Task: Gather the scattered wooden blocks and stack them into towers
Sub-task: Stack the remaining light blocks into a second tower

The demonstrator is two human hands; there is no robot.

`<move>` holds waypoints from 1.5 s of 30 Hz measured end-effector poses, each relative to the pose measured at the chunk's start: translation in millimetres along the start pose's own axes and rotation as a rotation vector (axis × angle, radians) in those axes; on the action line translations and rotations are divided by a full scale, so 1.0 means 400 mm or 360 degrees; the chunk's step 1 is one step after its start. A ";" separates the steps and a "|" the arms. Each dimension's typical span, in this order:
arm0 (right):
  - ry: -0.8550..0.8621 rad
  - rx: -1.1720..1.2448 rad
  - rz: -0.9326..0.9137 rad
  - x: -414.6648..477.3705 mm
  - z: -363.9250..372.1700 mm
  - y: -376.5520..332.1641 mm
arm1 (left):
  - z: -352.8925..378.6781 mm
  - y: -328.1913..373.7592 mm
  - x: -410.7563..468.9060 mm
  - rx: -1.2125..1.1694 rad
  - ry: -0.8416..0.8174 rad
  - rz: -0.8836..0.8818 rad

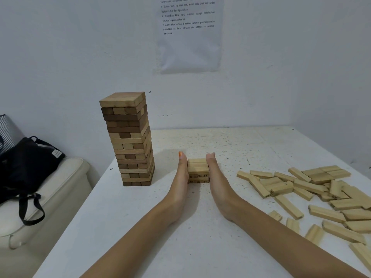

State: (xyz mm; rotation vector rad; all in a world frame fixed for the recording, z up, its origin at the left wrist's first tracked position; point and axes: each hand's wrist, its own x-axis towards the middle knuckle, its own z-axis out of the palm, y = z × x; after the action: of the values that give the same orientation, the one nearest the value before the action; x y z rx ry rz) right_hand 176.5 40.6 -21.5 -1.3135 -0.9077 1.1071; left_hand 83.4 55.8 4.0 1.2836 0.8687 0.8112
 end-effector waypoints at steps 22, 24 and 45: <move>0.0095 -0.0062 -0.0014 -0.001 0.002 -0.002 | 0.000 0.008 -0.011 0.0045 -0.0066 0.0040; 0.0154 -0.0093 -0.0018 -0.007 -0.004 -0.015 | 0.000 0.014 -0.017 0.0063 -0.0057 0.0057; 0.0408 -0.1093 -0.0296 -0.261 -0.305 -0.119 | 0.134 -0.048 -0.089 0.0879 -0.0322 0.0607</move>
State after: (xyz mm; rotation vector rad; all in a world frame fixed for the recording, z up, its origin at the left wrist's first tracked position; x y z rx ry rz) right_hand 271.2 -89.1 25.4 -1.8273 -1.2397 0.4666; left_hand 115.3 -1.9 -8.0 2.0260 0.7151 0.7390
